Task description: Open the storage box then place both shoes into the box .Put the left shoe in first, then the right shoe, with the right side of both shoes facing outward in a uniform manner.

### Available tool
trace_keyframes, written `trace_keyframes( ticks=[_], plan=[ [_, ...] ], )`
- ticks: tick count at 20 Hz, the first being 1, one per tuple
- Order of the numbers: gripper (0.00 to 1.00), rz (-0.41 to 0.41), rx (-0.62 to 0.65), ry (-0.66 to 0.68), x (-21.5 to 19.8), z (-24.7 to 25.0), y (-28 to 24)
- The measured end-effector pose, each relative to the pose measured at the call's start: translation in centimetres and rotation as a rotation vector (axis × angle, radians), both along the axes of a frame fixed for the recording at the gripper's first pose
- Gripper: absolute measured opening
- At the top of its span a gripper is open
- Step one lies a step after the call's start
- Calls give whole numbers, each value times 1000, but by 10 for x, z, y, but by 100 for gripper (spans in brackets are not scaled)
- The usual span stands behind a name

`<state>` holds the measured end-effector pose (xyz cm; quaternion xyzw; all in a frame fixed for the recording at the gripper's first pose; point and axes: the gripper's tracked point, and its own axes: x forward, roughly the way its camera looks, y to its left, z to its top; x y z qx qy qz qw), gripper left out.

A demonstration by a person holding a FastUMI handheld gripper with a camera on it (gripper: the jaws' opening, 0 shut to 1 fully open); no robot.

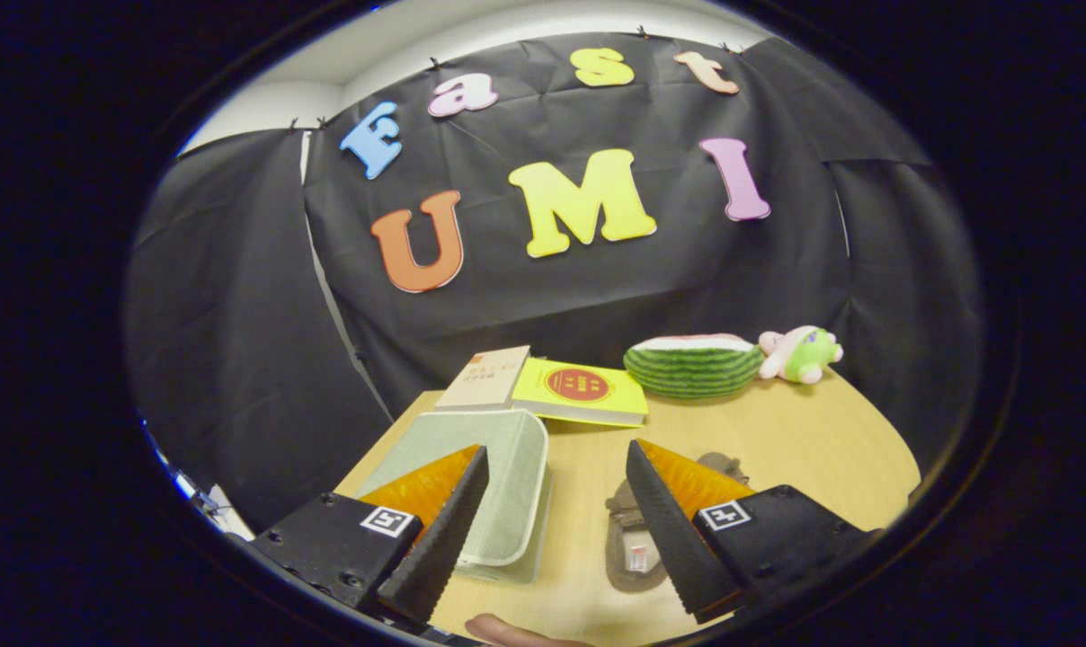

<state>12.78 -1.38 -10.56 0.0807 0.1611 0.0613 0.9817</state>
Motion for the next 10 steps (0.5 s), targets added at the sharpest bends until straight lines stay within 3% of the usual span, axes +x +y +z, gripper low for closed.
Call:
trace_keyframes(
  ticks=[10],
  plan=[
    [99, 249, 308, 322, 88, -80, 24]
  ],
)
